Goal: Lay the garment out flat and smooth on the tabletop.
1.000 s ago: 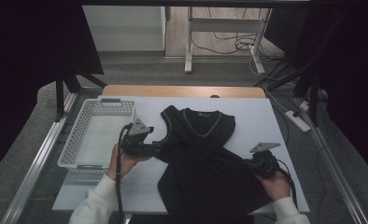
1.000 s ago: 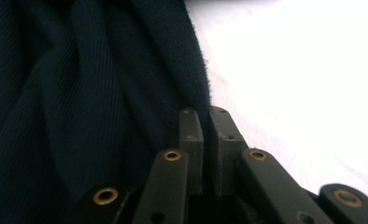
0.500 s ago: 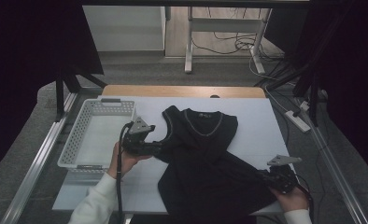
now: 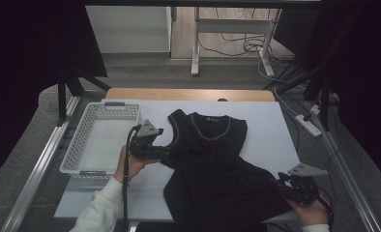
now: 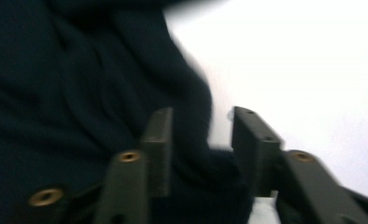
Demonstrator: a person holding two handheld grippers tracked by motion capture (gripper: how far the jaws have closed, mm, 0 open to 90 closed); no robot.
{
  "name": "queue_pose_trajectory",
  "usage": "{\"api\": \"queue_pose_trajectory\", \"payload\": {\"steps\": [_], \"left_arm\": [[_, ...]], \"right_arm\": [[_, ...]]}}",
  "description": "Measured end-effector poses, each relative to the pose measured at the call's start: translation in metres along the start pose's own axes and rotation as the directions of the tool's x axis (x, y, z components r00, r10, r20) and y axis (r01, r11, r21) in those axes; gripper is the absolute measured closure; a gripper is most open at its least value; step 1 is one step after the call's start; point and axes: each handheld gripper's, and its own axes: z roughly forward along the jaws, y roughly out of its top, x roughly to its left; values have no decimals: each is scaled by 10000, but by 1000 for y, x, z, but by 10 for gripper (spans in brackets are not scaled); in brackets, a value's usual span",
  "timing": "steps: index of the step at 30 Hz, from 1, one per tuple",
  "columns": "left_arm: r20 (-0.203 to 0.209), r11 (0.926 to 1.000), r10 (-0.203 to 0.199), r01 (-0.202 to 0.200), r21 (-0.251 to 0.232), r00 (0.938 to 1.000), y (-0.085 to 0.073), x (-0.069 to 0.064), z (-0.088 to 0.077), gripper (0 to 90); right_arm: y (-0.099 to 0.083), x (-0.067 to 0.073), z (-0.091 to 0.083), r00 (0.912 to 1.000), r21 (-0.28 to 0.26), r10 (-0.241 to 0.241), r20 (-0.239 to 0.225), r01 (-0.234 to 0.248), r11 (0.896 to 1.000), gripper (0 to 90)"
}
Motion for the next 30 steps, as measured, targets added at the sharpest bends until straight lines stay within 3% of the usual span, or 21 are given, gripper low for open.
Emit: {"api": "queue_pose_trajectory", "payload": {"steps": [4, 9, 15, 18, 22, 24, 27, 30], "left_arm": [[11, 10000, 55, -55, 6, 10000, 0, -1, 0, 265], [48, 10000, 78, -78, -22, 10000, 0, -3, -1, 265], [60, 10000, 46, -45, -49, 10000, 0, -2, -2, 265], [61, 10000, 54, -53, -43, 10000, 0, -2, -2, 264], [80, 10000, 56, -56, -39, 10000, 0, -2, -2, 264], [82, 10000, 52, -52, -23, 10000, 0, -3, -1, 264], [90, 10000, 32, -31, -23, 10000, 0, -3, -1, 264], [97, 10000, 62, -62, -2, 9999, 0, -3, -1, 264]], "right_arm": [[12, 17, -2, 9946, -326, -276, -996, 245, 9992, 477], [17, 42, 12, 9769, 126, -1154, -1800, 1196, 9927, 448], [8, 58, 28, 9574, 900, -1403, -2523, 1676, 9817, 419], [4, 64, 32, 9531, 1210, -1603, -2567, 1962, 9731, 405], [-1, 65, 33, 9529, 1391, -1615, -2569, 2018, 9695, 417], [-2, 68, 35, 9508, 1540, -1947, -2410, 2355, 9596, 440], [-3, 72, 33, 9435, 1565, -2520, -2153, 2881, 9447, 558], [-5, 70, 31, 9452, 1481, -2623, -1946, 2926, 9447, 716]]}}
